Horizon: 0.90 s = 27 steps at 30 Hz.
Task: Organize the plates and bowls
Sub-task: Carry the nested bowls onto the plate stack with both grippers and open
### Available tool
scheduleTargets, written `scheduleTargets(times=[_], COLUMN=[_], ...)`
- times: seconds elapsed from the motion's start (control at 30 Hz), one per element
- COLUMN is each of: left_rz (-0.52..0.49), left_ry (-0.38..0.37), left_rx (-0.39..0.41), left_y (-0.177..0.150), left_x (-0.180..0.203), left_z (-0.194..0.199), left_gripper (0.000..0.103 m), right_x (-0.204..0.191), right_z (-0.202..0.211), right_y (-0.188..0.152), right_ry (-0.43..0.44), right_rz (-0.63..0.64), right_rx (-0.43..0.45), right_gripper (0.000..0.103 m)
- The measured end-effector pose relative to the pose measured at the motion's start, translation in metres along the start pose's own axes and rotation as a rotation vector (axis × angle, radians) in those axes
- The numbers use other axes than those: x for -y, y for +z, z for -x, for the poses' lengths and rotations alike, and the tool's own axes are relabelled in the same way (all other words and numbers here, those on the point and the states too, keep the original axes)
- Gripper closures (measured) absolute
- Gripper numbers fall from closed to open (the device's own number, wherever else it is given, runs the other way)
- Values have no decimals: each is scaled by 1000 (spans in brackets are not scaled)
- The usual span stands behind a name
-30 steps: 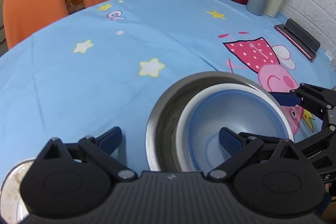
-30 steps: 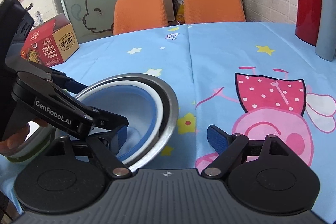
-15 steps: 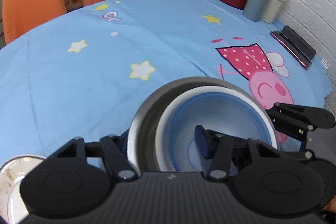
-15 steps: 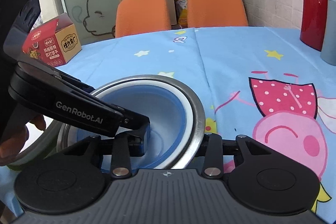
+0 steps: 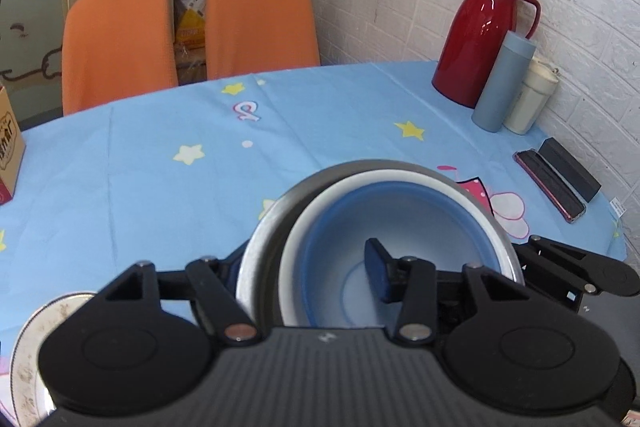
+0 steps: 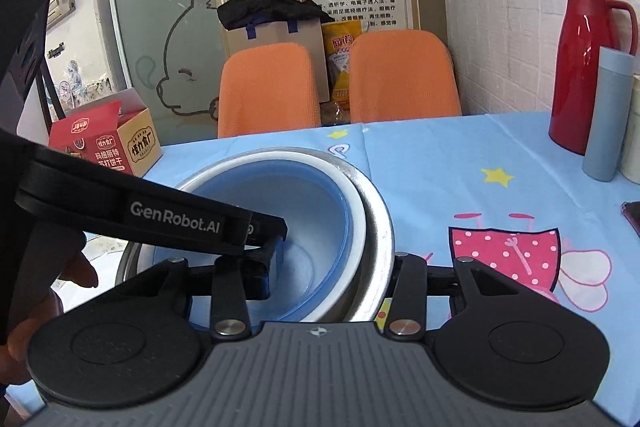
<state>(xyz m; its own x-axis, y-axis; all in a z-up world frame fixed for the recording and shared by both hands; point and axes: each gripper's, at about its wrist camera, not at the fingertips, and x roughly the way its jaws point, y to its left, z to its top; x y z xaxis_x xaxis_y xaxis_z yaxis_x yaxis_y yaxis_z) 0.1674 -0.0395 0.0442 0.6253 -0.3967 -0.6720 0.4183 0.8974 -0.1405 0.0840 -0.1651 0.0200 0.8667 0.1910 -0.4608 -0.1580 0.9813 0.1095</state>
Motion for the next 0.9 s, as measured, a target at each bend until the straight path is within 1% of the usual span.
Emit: scheduleTargets(times=[0.13,0.23,0.6,0.77,0.9], left_rz=[6,36,191,250,279], left_ry=[29,48,142,169,184], left_rx=[20,27,17,20,9], left_y=[-7,-17,-58,-72,-79], left_x=[-4,-16,-97,-132,-150], left_z=[19,32,70,78,75], left_gripper=[58,58,58,58,58], right_x=[-8,-22,-94,-121,-133], right_z=[8,9,-14,-28,-41], right_y=[0,-1,-8,-10,-14], right_ry=[34,64,217,255,273], right_rz=[6,28,115,151,162], right_rx=[7,3,-69,-97,-130], right_gripper=[29,29,29,29,29])
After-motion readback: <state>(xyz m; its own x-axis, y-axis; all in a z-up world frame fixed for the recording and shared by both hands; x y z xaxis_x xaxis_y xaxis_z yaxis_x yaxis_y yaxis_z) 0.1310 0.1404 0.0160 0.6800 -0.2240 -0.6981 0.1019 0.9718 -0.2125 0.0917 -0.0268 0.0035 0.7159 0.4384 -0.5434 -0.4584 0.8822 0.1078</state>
